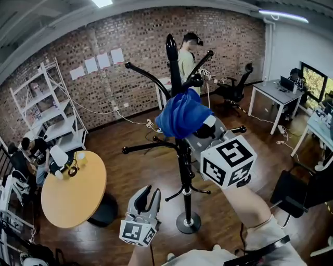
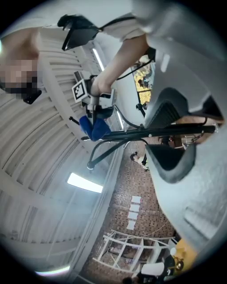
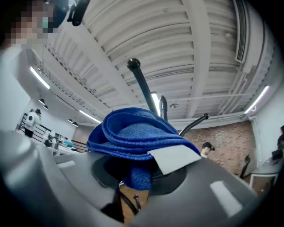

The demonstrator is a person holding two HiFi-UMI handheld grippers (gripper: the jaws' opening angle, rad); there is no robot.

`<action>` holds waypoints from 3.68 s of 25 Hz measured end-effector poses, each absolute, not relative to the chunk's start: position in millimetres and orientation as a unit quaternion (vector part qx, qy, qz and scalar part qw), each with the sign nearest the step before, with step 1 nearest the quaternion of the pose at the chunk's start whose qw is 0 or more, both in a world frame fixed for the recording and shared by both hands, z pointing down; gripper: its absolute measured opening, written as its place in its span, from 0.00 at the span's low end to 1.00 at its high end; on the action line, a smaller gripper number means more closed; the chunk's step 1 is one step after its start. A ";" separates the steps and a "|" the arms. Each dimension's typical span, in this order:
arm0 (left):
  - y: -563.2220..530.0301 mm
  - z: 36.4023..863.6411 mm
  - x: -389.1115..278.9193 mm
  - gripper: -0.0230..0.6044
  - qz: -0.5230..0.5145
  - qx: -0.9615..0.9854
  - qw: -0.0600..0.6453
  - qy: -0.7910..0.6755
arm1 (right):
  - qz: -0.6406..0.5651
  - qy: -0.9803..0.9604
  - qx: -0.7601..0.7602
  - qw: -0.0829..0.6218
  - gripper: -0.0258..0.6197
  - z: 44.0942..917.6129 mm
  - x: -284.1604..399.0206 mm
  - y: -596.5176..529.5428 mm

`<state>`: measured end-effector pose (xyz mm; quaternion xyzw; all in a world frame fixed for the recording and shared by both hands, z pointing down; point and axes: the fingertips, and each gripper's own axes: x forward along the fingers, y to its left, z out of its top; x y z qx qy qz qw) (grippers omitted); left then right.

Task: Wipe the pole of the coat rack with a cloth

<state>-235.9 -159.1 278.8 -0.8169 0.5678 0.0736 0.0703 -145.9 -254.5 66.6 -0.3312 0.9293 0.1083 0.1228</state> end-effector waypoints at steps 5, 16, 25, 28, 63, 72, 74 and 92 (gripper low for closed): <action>-171.0 287.3 -245.8 0.21 0.083 -0.852 0.044 0.515 | 0.119 0.900 -0.416 0.046 0.21 97.2 -147.3 -281.9; -170.5 296.4 -229.4 0.20 0.105 -0.916 0.029 0.387 | 0.128 0.891 -0.436 0.010 0.21 144.8 -152.9 -227.4; -177.2 320.5 -271.7 0.20 0.081 -0.903 0.003 0.422 | 0.004 0.910 -0.402 -0.102 0.21 379.3 -208.4 -159.3; -176.9 315.6 -278.1 0.20 0.079 -0.897 -0.007 0.434 | 0.019 0.880 -0.469 -0.077 0.21 372.9 -195.3 -216.1; -233.4 318.6 -160.6 0.20 0.055 -0.822 0.013 0.567 | 0.043 0.985 -0.166 -0.021 0.21 324.9 -97.1 -298.3; -208.0 370.2 -128.2 0.20 0.039 -0.725 -0.012 0.687 | -0.005 0.991 -0.025 -0.130 0.21 462.6 -116.8 -309.5; -197.5 387.1 -126.2 0.20 0.027 -0.706 -0.034 0.707 | -0.005 0.982 -0.015 -0.188 0.22 511.3 -120.7 -313.4; -149.1 356.7 -102.5 0.13 0.036 -0.709 -0.013 0.704 | -0.002 0.996 -0.075 0.050 0.21 363.9 -25.7 -212.8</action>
